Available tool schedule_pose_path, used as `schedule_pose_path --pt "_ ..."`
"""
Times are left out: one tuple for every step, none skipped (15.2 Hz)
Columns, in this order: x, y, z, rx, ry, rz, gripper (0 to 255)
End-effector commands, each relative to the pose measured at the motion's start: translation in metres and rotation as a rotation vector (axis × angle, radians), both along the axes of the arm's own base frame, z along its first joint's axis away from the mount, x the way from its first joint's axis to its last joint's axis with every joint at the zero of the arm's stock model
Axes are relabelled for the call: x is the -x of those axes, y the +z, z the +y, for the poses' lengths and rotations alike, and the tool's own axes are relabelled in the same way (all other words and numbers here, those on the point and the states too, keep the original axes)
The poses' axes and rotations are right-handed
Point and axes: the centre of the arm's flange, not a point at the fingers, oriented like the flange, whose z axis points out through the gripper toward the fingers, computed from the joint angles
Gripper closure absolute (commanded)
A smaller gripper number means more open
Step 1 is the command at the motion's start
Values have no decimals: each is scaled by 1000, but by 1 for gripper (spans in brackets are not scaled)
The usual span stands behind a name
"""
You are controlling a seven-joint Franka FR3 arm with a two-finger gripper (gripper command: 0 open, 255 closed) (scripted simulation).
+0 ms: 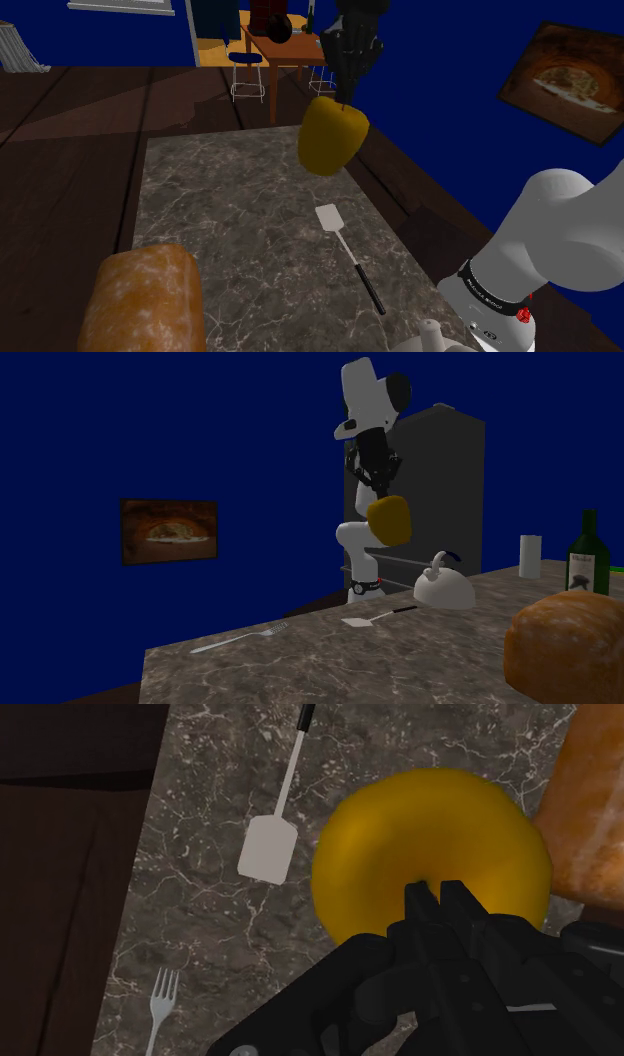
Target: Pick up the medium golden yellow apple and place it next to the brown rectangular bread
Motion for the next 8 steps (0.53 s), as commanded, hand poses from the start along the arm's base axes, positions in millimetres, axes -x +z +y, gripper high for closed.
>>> schedule_pose_path --pt "8 1 25 0 -2 0 255" --pt "12 1 38 0 -2 0 255" --pt "15 1 50 0 -2 0 255" --pt "19 1 63 0 -2 0 255" --pt "23 1 76 0 -2 0 255" --pt "26 1 88 0 -2 0 255" --pt "30 1 101 0 -2 0 255" --pt "33 1 114 0 -2 0 255"
